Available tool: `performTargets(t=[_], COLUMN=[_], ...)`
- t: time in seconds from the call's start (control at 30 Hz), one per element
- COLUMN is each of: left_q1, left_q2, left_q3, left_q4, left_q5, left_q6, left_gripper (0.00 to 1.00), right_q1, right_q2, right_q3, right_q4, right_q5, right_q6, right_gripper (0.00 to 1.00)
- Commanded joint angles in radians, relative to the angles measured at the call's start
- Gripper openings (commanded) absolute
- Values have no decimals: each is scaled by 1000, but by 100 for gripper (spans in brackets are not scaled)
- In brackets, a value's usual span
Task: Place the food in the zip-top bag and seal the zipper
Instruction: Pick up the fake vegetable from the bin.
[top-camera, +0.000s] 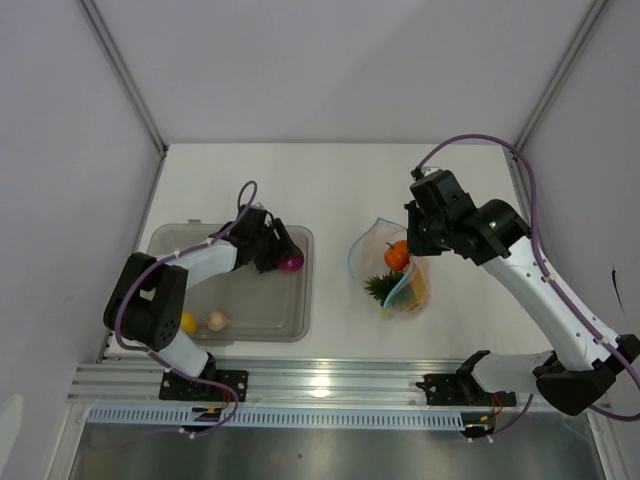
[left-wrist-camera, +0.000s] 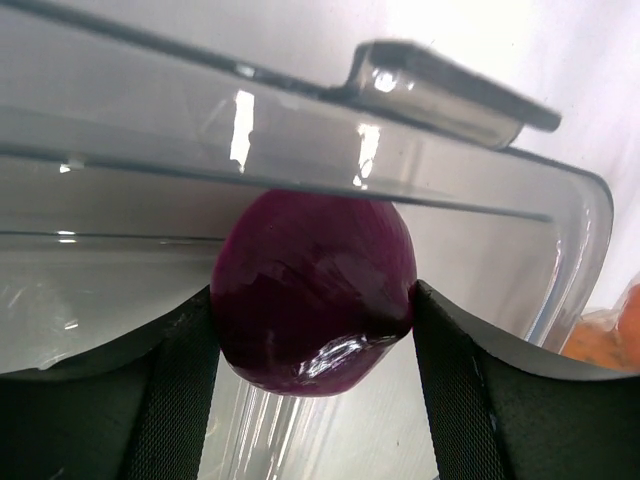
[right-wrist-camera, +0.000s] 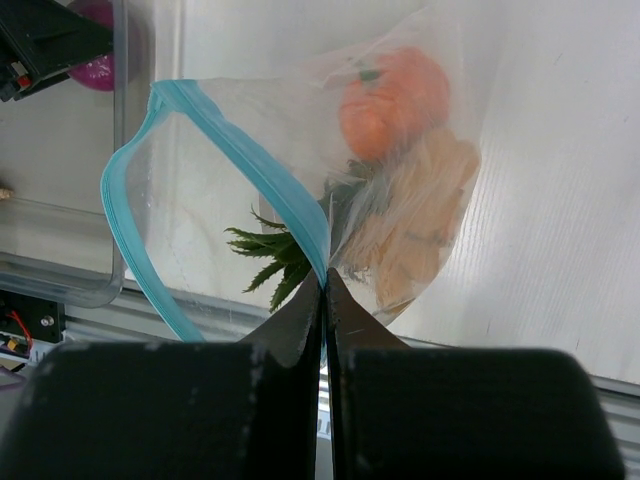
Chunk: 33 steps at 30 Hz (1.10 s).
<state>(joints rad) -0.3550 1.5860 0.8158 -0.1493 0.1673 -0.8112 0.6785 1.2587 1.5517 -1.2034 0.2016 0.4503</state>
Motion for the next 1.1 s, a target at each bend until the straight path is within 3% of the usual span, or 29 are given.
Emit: performTargets(t=[0.0, 0.2, 0.37, 0.47, 0.6, 0.8, 1.07], left_q1=[8, 8, 8, -4, -99, -310, -464], left_q2=[-66, -199, -403, -498, -632, -647, -549], left_q3=[-32, -67, -81, -75, -21, 75, 169], left_q4=[16, -42, -111, -144, -157, -107, -33], left_q5=[-25, -28, -20, 0, 8, -43, -43], left_q6=[10, 21, 41, 52, 70, 92, 87], left_gripper=[49, 38, 31, 29, 32, 35, 37], right_q1=[-2, -2, -2, 0, 0, 3, 4], right_q2=[-1, -1, 5, 4, 8, 13, 15], right_q3=[4, 7, 8, 8, 7, 5, 10], right_q4=[16, 19, 28, 31, 42, 53, 53], right_q5=[-1, 1, -4, -7, -11, -19, -19], right_q6=[-10, -12, -12, -15, -15, -12, -7], right_gripper=[0, 0, 0, 0, 0, 0, 0])
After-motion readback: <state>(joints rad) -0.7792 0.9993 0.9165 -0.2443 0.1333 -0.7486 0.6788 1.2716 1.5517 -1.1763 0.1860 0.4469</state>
